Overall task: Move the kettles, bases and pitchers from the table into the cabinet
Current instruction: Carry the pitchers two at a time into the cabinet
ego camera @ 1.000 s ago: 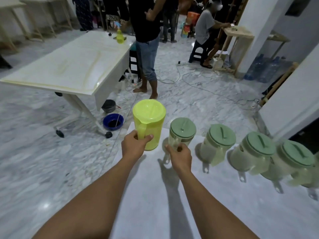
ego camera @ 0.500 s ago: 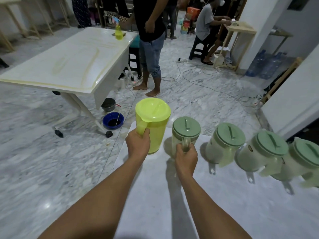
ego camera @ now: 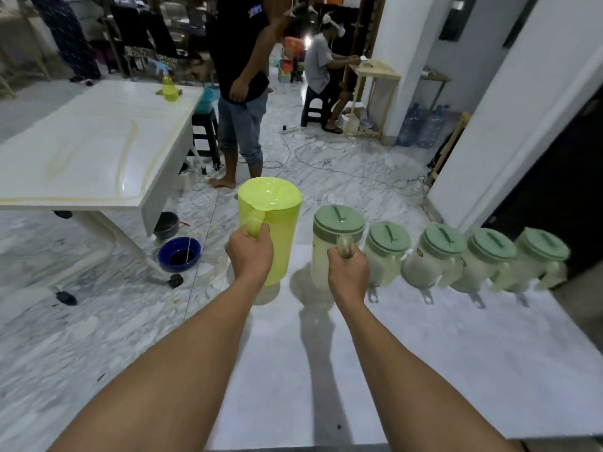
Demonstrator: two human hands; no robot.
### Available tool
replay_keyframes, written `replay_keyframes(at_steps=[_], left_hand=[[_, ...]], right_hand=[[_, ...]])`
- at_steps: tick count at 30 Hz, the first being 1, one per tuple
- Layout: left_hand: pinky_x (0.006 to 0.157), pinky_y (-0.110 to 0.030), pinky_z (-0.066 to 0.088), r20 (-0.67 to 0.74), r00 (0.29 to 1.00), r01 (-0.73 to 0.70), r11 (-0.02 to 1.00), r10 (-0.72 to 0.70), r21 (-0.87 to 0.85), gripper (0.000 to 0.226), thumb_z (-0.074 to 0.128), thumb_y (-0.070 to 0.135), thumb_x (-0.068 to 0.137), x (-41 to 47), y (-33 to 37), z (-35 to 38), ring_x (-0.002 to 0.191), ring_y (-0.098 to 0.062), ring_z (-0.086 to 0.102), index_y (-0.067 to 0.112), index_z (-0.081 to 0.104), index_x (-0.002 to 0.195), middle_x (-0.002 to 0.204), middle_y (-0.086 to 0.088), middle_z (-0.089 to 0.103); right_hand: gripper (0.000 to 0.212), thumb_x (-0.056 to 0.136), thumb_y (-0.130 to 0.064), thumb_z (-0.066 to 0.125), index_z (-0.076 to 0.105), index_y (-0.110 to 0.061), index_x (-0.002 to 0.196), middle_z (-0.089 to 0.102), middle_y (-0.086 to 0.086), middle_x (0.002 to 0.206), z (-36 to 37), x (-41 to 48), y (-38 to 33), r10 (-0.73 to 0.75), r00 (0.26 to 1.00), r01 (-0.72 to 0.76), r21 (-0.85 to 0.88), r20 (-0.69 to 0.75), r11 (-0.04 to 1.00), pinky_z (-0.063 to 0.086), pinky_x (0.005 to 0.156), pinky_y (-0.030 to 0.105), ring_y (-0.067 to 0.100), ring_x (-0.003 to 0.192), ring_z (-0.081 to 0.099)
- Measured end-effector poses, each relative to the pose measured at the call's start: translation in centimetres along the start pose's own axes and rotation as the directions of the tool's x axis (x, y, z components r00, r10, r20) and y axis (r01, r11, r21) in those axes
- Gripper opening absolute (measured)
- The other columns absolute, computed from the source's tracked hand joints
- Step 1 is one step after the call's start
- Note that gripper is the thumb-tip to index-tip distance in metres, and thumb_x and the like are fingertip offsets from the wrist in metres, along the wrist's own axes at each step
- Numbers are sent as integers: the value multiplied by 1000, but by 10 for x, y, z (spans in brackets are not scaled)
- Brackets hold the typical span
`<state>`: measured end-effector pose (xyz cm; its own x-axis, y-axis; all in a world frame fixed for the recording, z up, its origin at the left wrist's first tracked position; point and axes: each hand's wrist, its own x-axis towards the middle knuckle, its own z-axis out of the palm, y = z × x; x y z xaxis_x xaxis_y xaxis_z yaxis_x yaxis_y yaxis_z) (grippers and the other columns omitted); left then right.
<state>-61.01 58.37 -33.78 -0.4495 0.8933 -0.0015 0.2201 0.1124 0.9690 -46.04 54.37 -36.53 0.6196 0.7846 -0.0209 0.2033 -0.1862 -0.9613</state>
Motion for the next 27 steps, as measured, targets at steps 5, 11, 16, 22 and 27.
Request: replay_keyframes(at_steps=[5,11,16,22,27], left_hand=[[62,-38,43,75,991,-108,994,107,7,35,60,28,89,-15,49,-18,75,-36,59,3,54,66,70,-15,60],[73,-37,31,165,959,-239,971,231,31,33,60,30,92,-46,101,-31,84,-34,56,0,58,79,83,-21,60],[67,-35,33,240,915,-323,945,324,-45,32,61,30,91,-87,137,-24,88,-38,59,3,54,75,85,-24,63],[64,-39,41,368,841,-371,918,397,-144,36,59,32,90,-150,179,-2,82,-39,61,2,56,71,78,-20,62],[69,-35,37,447,748,-434,871,491,-232,33,58,32,91,-225,210,19,84,-39,61,3,59,74,87,-25,66]], right_hand=[[25,84,-18,63,45,-13,67,45,2,60,-33,-24,-43,-30,995,33,25,-95,999,32,53,32,19,56,40],[24,86,-21,62,48,-13,67,50,3,63,-88,-51,-92,-52,972,55,7,-229,998,33,51,31,18,57,45],[21,84,-22,63,53,-13,68,53,3,64,-152,-74,-108,-44,926,56,21,-375,998,34,52,31,19,58,48],[17,84,-25,61,62,-10,75,62,7,73,-243,-105,-121,-69,851,86,9,-520,996,42,59,32,22,66,56],[18,83,-26,64,67,-8,79,65,6,72,-328,-134,-124,-77,759,74,-31,-646,997,46,60,33,22,66,59]])
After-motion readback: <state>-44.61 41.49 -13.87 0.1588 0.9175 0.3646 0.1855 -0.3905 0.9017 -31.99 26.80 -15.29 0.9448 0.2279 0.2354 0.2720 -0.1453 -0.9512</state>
